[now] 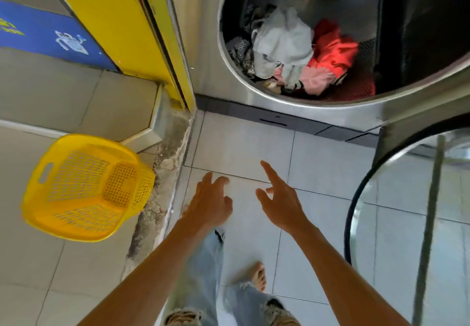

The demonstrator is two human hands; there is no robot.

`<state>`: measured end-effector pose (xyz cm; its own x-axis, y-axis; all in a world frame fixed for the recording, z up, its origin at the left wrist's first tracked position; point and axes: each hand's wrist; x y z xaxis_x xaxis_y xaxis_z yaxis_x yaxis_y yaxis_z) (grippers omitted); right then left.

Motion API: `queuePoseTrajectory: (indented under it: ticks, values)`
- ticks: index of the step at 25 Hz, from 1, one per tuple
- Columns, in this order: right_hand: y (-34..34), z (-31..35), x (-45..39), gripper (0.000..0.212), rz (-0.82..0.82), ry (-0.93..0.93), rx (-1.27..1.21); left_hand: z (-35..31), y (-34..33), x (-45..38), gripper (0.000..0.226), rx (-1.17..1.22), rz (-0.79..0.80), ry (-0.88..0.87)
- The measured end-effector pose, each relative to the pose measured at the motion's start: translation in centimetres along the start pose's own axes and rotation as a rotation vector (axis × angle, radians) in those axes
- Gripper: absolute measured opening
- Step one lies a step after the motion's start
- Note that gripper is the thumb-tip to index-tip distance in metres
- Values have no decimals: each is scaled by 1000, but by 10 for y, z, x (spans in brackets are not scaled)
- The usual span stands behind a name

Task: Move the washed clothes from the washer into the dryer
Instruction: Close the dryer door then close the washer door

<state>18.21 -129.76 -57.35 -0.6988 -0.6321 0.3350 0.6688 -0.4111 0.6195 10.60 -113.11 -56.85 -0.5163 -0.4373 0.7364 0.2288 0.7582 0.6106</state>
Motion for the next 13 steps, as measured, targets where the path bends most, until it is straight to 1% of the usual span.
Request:
queuePoseTrajectory:
  ticks: [3, 6, 9, 11, 13]
  values:
    - [42, 7, 60, 66, -87, -74, -25, -30, -10, 57, 47, -6, 25, -67]
    - [85, 27, 120, 63, -191, -157, -65, -60, -9, 123, 47, -21, 49, -136]
    - [130, 58, 176, 51, -352, -263, -223, -86, -6, 178, 45, -48, 86, -217]
    - [167, 75, 220, 39, -559, -263, -250, -102, -5, 204, 44, -82, 82, -279]
    - [204, 89, 269, 25, -848, -217, -202, -115, -4, 224, 42, -96, 65, -311]
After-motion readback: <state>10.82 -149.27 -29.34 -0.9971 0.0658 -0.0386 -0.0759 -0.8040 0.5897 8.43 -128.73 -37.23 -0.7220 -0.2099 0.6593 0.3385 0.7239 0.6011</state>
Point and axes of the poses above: each hand's wrist, its own x-axis away from the middle knuckle, its own y-axis out of the back of the hand, z = x × y, and after that the axes turned 15 degrees about y, right-handed
